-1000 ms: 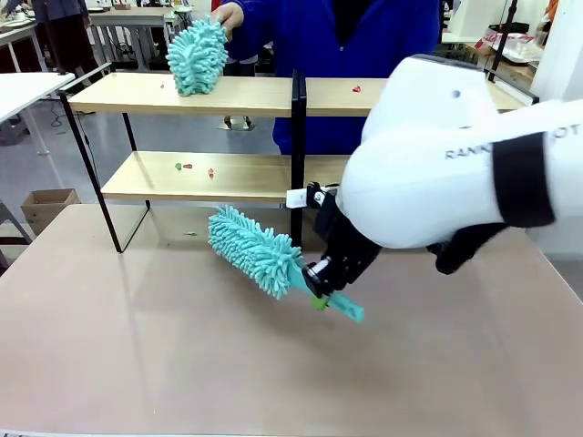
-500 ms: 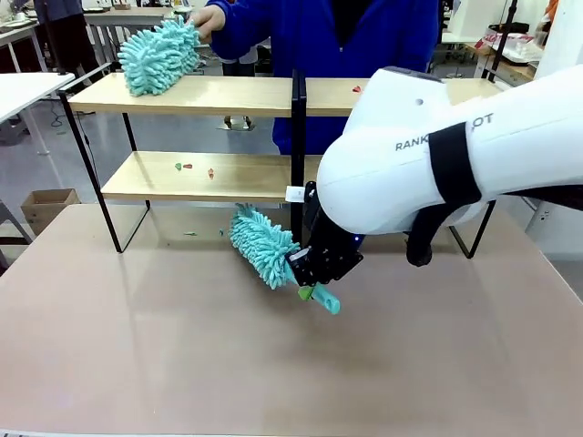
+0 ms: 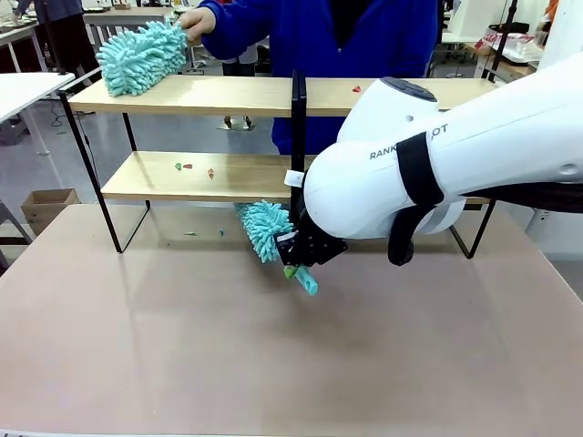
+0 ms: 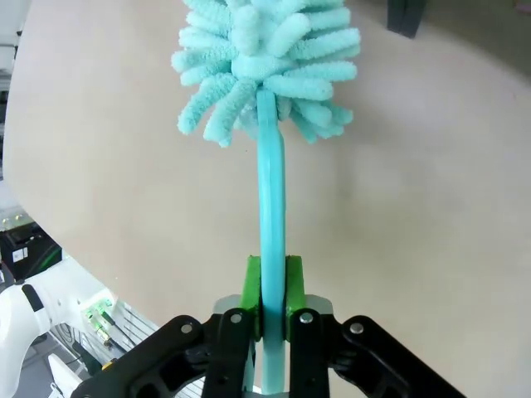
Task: Clean the shelves.
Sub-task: Clean a randomly selected level of the Shelf with the Duster.
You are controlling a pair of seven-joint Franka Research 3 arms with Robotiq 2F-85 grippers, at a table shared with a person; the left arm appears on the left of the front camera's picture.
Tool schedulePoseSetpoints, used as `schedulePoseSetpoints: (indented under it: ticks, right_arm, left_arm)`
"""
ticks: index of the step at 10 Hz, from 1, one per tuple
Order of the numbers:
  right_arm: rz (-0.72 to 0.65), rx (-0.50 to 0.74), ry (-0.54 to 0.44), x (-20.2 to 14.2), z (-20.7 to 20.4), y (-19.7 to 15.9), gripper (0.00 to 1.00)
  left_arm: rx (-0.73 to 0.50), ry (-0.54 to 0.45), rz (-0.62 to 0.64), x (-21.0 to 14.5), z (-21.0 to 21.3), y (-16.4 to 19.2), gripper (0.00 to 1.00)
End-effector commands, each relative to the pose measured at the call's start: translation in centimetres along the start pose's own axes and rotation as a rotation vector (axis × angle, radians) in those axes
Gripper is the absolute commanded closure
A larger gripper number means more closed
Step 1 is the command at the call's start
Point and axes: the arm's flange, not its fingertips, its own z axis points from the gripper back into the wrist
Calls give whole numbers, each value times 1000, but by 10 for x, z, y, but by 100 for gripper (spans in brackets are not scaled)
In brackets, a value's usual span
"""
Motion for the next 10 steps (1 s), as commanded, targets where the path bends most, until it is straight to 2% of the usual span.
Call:
schedulePoseSetpoints:
  ticks: [1, 3, 6, 10]
  right_arm:
    - [8, 38, 2, -3, 0, -3, 87]
    - [-14, 9, -24, 3, -5, -5, 87]
    - [-24, -18, 27, 18, -28, -5, 87]
    - [16, 12, 66, 20, -34, 5, 87]
  left_arm:
    - [-7, -2, 3, 0, 0, 0, 0]
    - [-7, -2, 3, 0, 0, 0, 0]
    - [-7, -2, 3, 0, 0, 0, 0]
    - [-7, -2, 3, 0, 0, 0, 0]
